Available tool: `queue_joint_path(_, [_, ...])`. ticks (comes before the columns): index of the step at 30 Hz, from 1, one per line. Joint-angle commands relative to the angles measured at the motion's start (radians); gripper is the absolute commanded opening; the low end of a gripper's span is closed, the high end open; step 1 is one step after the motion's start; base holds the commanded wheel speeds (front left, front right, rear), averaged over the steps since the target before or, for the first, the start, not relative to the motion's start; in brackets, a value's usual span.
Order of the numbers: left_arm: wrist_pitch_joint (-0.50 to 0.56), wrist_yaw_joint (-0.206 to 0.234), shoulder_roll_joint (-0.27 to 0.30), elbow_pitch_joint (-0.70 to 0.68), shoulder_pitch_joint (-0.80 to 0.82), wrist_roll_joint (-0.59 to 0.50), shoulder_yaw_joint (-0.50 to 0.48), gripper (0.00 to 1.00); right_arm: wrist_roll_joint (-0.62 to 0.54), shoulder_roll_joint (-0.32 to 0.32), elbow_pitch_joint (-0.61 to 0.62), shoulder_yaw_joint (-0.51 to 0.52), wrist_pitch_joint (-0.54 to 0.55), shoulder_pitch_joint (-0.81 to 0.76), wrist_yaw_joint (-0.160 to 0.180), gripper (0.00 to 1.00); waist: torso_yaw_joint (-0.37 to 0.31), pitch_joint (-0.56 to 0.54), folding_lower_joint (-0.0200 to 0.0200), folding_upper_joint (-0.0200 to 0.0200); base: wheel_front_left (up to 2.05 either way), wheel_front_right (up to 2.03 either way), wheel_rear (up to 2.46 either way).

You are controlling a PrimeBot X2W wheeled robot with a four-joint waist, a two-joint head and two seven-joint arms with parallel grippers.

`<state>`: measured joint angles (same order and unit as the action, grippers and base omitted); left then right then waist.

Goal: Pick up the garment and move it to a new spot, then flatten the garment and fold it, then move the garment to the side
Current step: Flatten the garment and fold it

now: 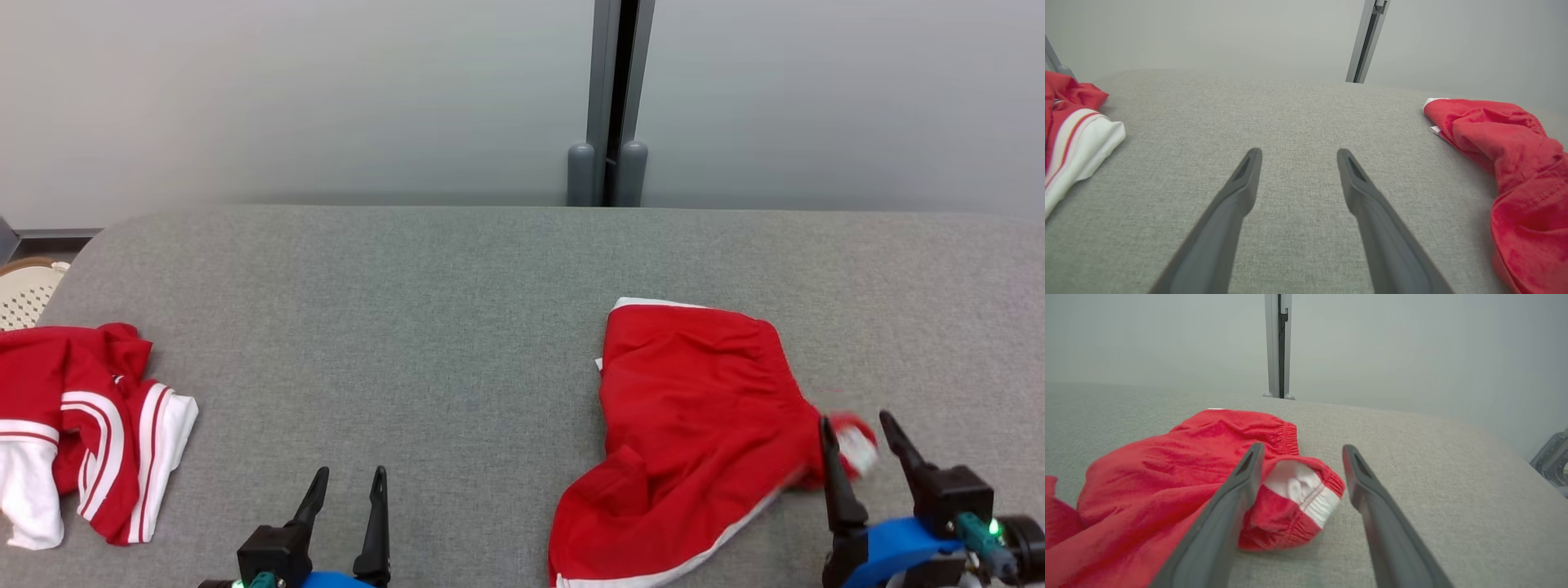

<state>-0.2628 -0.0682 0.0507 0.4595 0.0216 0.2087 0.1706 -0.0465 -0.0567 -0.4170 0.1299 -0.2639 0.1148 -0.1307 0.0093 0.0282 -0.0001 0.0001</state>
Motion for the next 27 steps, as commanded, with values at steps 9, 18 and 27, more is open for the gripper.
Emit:
queue_joint_path(9, [-0.003,0.000,0.000,-0.010,-0.029,-0.001,0.002,1.00,-0.019,0.006,-0.050,0.025,-0.001,-0.058,0.000,1.00,-0.004,-0.024,0.0001,-0.0001,0.00,0.00,0.00])
queue_joint_path(18, [-0.003,-0.050,0.000,-0.027,-0.038,0.047,0.128,1.00,0.012,0.006,-0.059,-0.013,-0.001,-0.066,0.000,1.00,-0.009,-0.021,0.0001,-0.0001,0.00,0.00,0.00])
queue_joint_path(27, [-0.003,-0.062,0.011,0.023,0.009,0.226,0.478,1.00,0.018,0.006,-0.053,-0.014,-0.001,-0.042,0.000,1.00,-0.028,0.019,0.0001,-0.0001,0.00,0.00,0.00])
